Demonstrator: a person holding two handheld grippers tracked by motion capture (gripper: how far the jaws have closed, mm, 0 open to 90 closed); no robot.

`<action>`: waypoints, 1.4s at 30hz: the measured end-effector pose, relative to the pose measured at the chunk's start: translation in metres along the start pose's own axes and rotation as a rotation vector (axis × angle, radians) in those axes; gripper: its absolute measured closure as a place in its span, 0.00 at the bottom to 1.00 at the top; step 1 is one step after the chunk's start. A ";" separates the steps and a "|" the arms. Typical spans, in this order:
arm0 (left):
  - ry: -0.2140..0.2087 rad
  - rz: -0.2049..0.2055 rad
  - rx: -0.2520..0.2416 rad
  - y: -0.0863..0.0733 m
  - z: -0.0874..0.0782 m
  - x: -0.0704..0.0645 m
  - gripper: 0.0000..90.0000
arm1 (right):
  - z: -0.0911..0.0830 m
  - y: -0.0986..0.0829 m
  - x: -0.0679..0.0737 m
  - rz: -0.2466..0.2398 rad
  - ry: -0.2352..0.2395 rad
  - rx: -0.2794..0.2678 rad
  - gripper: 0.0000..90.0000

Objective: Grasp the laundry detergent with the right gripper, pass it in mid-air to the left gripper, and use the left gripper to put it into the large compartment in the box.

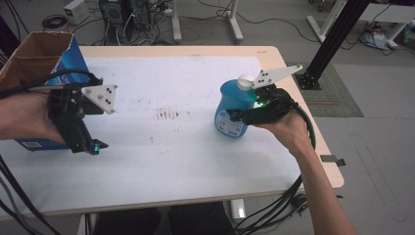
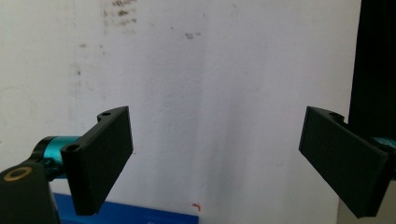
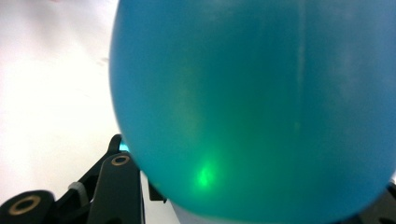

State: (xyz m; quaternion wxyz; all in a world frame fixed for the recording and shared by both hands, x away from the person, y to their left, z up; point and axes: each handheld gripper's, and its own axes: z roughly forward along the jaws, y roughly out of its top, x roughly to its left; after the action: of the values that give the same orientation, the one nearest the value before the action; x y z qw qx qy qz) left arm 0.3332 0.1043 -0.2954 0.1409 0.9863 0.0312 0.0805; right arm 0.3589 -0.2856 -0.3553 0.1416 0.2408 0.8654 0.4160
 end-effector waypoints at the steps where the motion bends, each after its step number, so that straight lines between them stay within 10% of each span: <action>1: -0.002 -0.002 -0.008 0.003 -0.004 0.003 0.11 | 0.000 0.006 0.003 -0.013 0.020 -0.007 0.52; 12: -0.037 -0.036 -0.127 0.045 -0.042 0.023 0.11 | 0.026 0.068 0.036 -0.190 0.230 0.005 0.52; 21: -0.051 -0.060 -0.132 0.065 -0.044 0.035 0.11 | 0.062 0.094 0.053 -0.264 0.349 0.012 0.52; 42: -0.107 -0.029 -0.128 0.102 -0.012 0.038 0.11 | 0.084 0.103 0.061 -0.312 0.427 0.008 0.52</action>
State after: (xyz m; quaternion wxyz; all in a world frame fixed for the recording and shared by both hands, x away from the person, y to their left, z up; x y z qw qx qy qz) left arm 0.3722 0.0131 -0.2496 0.2064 0.9775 0.0324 0.0273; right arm 0.3755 -0.1432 -0.3287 0.0174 0.0117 0.9040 0.4271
